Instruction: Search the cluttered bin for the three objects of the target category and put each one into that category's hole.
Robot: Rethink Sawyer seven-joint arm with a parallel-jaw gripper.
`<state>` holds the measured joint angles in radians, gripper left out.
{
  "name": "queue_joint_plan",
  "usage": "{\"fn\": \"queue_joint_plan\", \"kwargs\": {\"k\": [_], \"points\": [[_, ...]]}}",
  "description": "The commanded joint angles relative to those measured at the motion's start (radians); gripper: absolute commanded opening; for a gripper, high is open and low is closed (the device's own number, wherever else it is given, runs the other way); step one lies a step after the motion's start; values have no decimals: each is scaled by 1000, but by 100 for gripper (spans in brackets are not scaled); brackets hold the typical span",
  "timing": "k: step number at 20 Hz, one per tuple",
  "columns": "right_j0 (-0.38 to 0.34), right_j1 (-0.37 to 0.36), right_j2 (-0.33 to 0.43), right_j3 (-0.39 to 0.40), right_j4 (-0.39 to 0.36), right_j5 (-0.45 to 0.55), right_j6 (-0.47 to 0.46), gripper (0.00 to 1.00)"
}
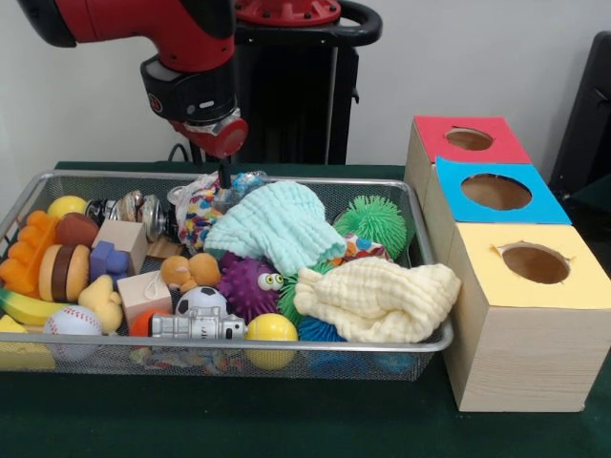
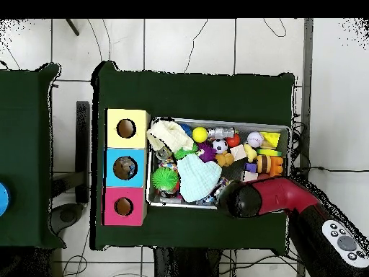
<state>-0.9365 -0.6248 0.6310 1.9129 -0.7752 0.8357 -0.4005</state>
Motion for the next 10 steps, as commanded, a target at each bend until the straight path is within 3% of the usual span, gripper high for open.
{"fn": "queue_joint_plan", "kwargs": {"k": [1,5,10], "points": [[15,-14,29,15,-43,46,-17,100],[-10,22,52,11,-53,-11,-40,100],[-39,12,60,21,-32,19,-71,100]]}}
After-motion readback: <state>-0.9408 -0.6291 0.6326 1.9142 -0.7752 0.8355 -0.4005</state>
